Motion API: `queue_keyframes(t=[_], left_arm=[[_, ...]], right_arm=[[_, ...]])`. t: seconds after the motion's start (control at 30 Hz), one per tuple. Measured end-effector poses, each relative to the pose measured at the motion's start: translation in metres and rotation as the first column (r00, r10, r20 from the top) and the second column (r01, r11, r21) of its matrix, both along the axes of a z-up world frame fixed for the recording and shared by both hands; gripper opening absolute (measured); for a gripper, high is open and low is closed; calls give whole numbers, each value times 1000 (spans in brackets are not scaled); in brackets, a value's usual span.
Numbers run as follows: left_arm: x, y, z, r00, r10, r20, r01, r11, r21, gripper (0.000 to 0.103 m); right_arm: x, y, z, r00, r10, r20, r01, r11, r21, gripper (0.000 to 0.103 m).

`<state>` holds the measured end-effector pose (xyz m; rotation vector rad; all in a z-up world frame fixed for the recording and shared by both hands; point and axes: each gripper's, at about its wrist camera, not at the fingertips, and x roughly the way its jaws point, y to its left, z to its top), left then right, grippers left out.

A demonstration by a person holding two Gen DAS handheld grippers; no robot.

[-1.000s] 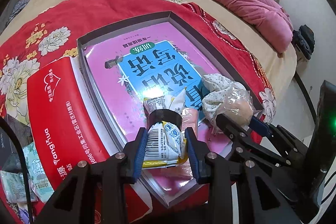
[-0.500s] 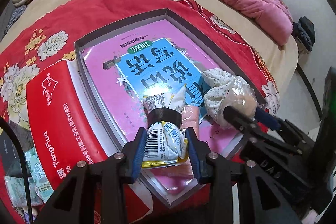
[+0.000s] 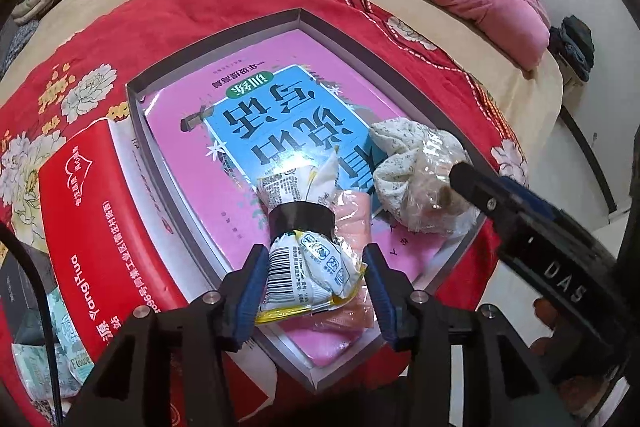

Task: Organize soft objects
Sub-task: 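Lower the snack packet into the tray with the left tool while the right tool releases the bagged plush, then move both tools back from the tray over the remaining pile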

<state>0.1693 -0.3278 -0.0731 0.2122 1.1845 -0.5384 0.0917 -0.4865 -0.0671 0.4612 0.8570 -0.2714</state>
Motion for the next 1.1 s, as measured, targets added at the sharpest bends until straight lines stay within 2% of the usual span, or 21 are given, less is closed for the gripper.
queue_keyframes(t=[0.17,0.4,0.47,0.8,1.1], left_arm=[[-4,-2,1,1000,-25,-14,25,999,-24,61],[-10,2,4,999,-31,-7,31,999,-17,62],[-11,5,7,1000,-28,-4,28,999,-21,65],[-20,25,35,998,27,58,-24,998,-53,72],[-29,43,50,992,72,102,-69,997,-39,78]], right_arm=[[-5,-5,6,999,-25,25,25,1000,8,70],[-7,-4,10,999,-37,28,37,999,2,73],[-8,-4,12,999,-36,34,36,999,1,74],[-10,1,21,999,-31,42,32,999,-26,76],[-15,8,33,998,-35,61,38,998,-59,77]])
